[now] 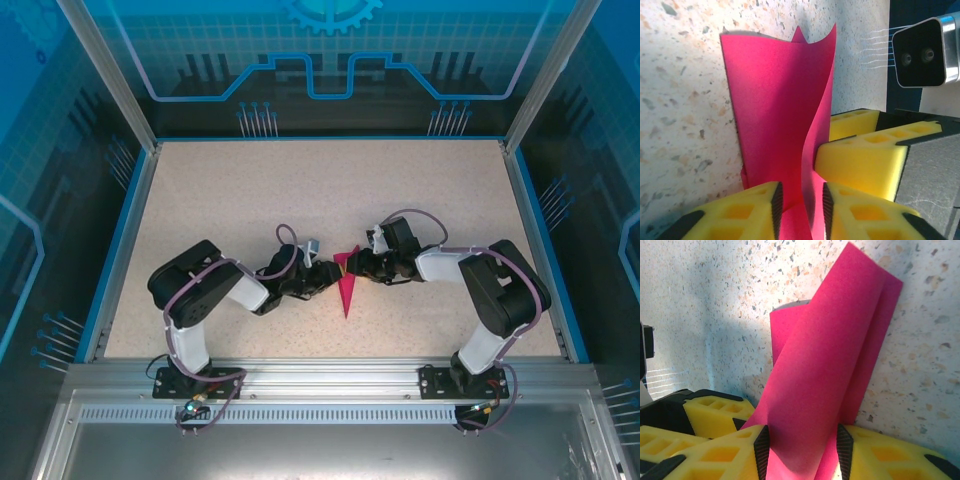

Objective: Fold a paper plane with a square sheet of paper (fold left side to right side)
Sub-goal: Fold the wing for the fifth time at the center of the table.

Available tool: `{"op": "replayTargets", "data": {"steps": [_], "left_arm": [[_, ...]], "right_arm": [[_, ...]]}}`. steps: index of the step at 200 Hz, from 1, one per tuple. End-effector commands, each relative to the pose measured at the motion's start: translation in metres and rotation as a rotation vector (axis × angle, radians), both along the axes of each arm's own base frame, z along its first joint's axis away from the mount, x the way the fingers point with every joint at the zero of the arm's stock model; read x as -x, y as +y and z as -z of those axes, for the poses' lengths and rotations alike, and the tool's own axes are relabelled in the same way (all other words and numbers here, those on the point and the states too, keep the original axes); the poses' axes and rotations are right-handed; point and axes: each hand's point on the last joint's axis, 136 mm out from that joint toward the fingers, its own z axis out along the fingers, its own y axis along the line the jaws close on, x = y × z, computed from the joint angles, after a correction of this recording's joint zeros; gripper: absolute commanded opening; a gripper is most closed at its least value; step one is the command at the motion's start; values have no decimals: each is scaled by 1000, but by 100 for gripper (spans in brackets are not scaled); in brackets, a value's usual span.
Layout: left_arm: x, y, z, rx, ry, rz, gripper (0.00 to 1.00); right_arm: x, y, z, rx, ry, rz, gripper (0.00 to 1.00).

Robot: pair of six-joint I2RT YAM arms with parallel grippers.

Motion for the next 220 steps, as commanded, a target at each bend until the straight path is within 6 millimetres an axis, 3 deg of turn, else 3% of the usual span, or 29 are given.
{"op": "replayTargets", "data": {"steps": [1,25,53,79,144,220], "left_arm": [[-6,-6,-4,30,-5,10,22],[-5,-2,4,-1,10,-7,7],[-4,0,10,-15,21,-11,1],[-4,0,12,-14,26,-11,0],[-3,3,20,-27,42,-19,0],[1,7,30,-47,69,-29,0]], "right_arm": [[14,1,21,42,52,-35,43],[12,4,13,15,30,-38,44],[5,6,-6,-30,-13,-37,46],[-1,1,-21,-37,-48,-23,51],[-2,-17,-35,16,-92,5,56],[-12,-5,-44,-23,-107,-22,56]]}}
